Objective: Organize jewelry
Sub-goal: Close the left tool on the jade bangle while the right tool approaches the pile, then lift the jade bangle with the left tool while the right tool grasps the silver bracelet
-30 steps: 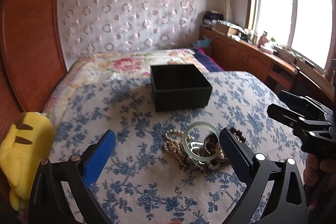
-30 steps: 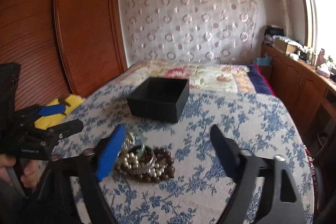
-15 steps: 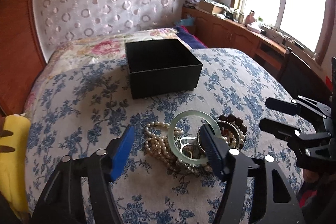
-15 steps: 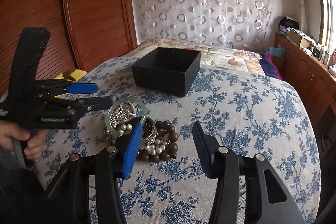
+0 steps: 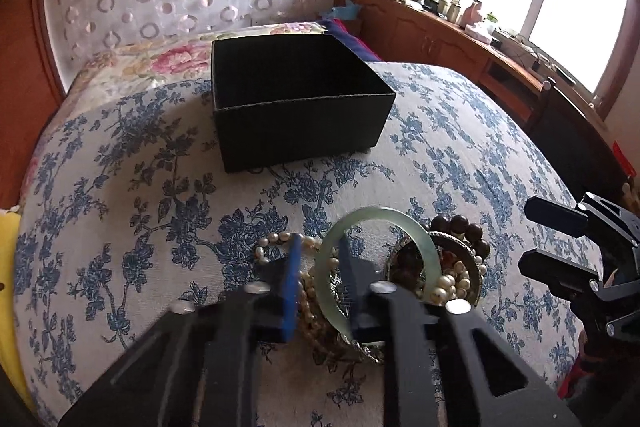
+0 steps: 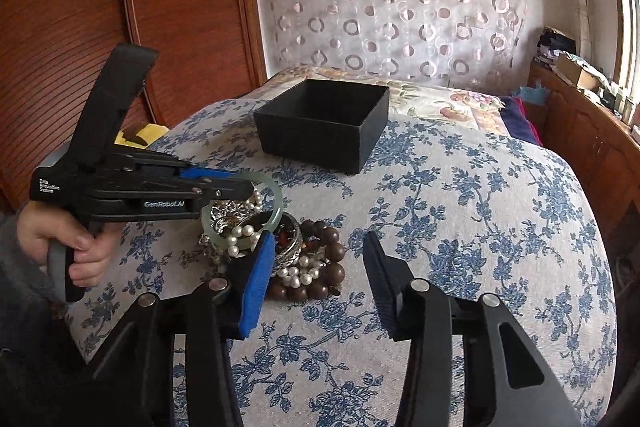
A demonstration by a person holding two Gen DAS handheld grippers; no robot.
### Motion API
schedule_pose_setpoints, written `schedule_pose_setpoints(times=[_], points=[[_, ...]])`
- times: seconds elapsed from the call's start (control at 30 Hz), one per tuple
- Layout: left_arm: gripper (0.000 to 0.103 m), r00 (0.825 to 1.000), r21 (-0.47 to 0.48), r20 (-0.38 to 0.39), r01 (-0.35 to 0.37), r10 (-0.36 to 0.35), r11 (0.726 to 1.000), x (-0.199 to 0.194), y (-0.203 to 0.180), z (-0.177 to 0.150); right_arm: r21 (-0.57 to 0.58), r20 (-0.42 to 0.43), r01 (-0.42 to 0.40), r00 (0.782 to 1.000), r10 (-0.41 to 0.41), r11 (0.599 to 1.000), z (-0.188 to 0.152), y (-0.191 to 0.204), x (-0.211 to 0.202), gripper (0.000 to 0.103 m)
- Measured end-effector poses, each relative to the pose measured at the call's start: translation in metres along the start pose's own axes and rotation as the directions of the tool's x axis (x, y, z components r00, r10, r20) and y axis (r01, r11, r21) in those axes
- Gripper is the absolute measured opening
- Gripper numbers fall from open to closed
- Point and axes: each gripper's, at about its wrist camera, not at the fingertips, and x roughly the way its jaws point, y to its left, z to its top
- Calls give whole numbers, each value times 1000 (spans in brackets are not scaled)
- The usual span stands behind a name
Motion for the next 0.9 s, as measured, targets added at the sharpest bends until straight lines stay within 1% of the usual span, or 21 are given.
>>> schedule_pose_setpoints(times=[0.07,0.2,0.3,0.37,0.43,0.5,0.6,0.73,0.9], points=[[8,999,13,30,-27,27,1000,-6,-4,-3,-3,-2,-3,1000,3,1000,-1,1,1,48],[8,996,-2,82,-38,38,999,-24,-7,-8,-13,-12,-16,1000,16,1000,0,4,3,43],[8,990,-7,127,-68,68,998,-38,-8,-9,-28,-16,-36,999,36,999,1,9,5,39],[8,985,-22,155,-74,76,997,-47,-5,-10,-36,-19,-45,999,44,998,2,13,7,39],[8,980,-35,179,-80,86,996,-56,-2,-10,-47,-28,-49,998,47,998,4,15,13,35],[8,975,-48,200,-89,97,995,-65,2,-11,-62,-40,-54,998,51,997,7,17,19,28],[8,971,-60,213,-94,105,994,-73,7,-13,-85,-61,-50,997,45,995,15,19,30,24],[8,966,-75,227,-110,125,991,-80,14,-17,-105,-91,-46,995,37,993,21,22,40,24],[8,961,-83,244,-116,133,990,-86,19,-26,-116,-126,-34,992,20,993,21,24,50,23]])
